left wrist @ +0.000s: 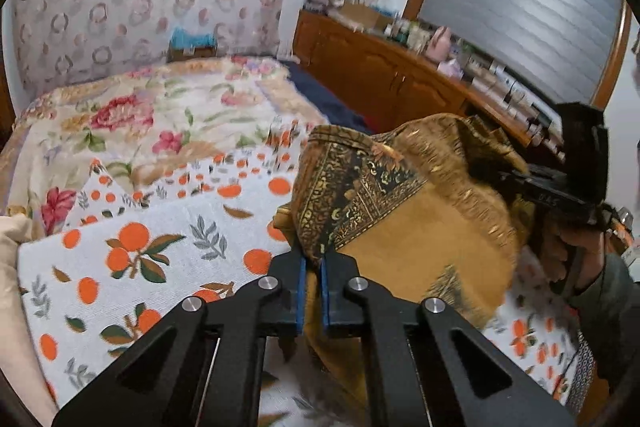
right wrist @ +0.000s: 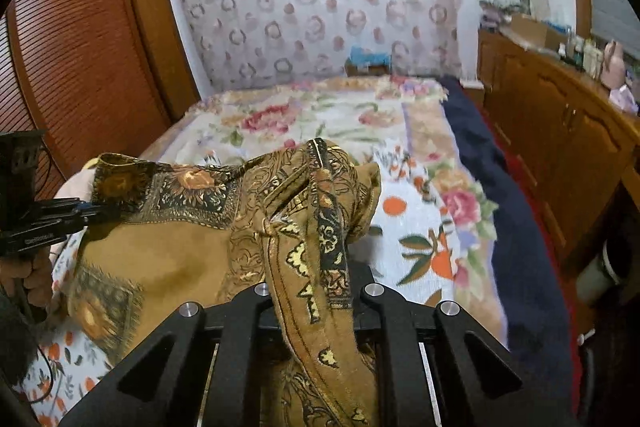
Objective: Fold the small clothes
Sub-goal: 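Grasp the folded shirt bundle with both grippers and lift it, then carry the lifted shirt bundle with both grippers toward the yellow plush toy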
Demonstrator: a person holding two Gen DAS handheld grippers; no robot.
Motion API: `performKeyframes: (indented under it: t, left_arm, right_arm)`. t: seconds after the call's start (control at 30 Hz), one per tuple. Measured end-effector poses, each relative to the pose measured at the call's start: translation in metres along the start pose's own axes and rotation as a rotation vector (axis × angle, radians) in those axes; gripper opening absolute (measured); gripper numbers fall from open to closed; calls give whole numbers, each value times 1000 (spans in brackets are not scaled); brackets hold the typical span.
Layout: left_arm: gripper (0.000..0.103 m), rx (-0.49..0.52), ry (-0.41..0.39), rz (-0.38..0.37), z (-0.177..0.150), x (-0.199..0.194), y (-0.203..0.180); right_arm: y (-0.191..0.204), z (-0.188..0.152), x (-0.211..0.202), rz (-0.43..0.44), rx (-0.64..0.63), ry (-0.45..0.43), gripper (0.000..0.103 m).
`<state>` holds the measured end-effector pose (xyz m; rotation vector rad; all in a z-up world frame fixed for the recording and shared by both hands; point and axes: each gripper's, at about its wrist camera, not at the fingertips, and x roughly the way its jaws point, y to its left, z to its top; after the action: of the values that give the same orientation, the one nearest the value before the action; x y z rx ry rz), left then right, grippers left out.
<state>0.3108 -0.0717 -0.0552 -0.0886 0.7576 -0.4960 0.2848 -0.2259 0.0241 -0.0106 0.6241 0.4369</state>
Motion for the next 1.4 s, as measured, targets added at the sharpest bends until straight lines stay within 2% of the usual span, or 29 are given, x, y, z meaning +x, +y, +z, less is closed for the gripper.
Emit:
performKeyframes:
  t: [0.33, 0.53, 0.7, 0.9, 1.07, 1.3, 1.4]
  left_arm:
    - [6, -5, -151, -3, -2, -73, -5]
    - [6, -34, -238, 49, -29, -125, 6]
    - [6, -111, -287, 122, -58, -161, 34]
    - [6, -171, -339, 202, -79, -197, 65]
    - [6, -208, -363, 266, -98, -214, 84]
    - [6, -288, -378, 299, -115, -225, 113]
    - [6, -319, -385, 326, -128, -232, 127]
  right_arm:
    - [41, 2, -33, 27, -85, -117, 12]
    - [71, 6, -32, 87, -168, -163, 12]
    - [110, 5, -13, 156, -288, -178, 12]
    - [150, 18, 14, 243, -366, -184, 12]
    - [169, 45, 51, 288, -442, -179, 12]
    - [188, 78, 78, 352, -513, -167, 12]
    - [213, 87, 94, 380, -569, -163, 12]
